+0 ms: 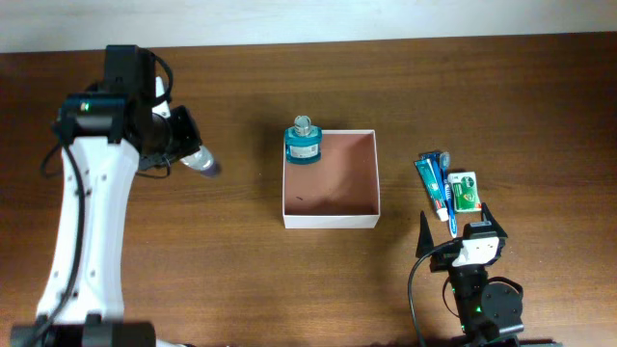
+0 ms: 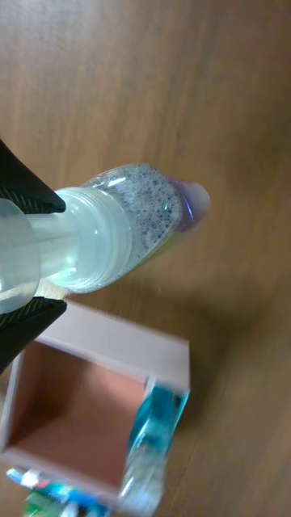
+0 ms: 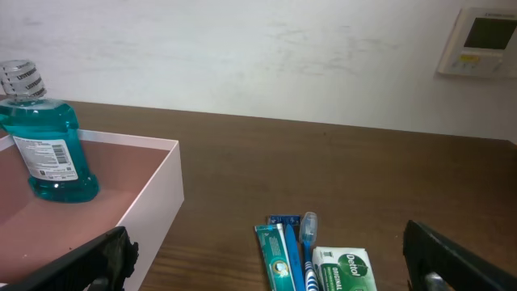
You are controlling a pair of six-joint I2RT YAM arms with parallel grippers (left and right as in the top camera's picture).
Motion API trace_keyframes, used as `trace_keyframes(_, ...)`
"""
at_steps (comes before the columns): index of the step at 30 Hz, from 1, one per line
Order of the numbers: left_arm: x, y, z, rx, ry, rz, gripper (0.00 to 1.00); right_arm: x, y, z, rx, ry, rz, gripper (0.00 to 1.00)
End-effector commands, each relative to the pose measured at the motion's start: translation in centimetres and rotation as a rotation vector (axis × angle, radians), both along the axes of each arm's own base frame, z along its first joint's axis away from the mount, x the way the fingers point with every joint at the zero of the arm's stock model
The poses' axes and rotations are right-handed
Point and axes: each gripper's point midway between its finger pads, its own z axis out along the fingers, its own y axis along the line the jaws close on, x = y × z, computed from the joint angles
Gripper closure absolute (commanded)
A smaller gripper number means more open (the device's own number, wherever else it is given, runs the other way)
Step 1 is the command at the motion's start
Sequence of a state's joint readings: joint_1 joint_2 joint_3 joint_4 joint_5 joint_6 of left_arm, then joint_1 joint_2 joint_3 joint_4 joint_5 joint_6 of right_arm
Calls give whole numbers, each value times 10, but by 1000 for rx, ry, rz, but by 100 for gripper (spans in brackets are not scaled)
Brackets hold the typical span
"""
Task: Pack container
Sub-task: 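Move the left gripper to the purple soap pump bottle and grasp it, then lift the soap pump bottle and carry it over the box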
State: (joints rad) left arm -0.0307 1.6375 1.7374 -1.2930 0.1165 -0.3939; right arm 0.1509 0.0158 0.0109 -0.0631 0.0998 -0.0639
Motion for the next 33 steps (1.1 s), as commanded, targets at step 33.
trace_keyframes(33,-28,-170,50,38,-274,-818,84,0,-3,-3,-4,5,-12,2)
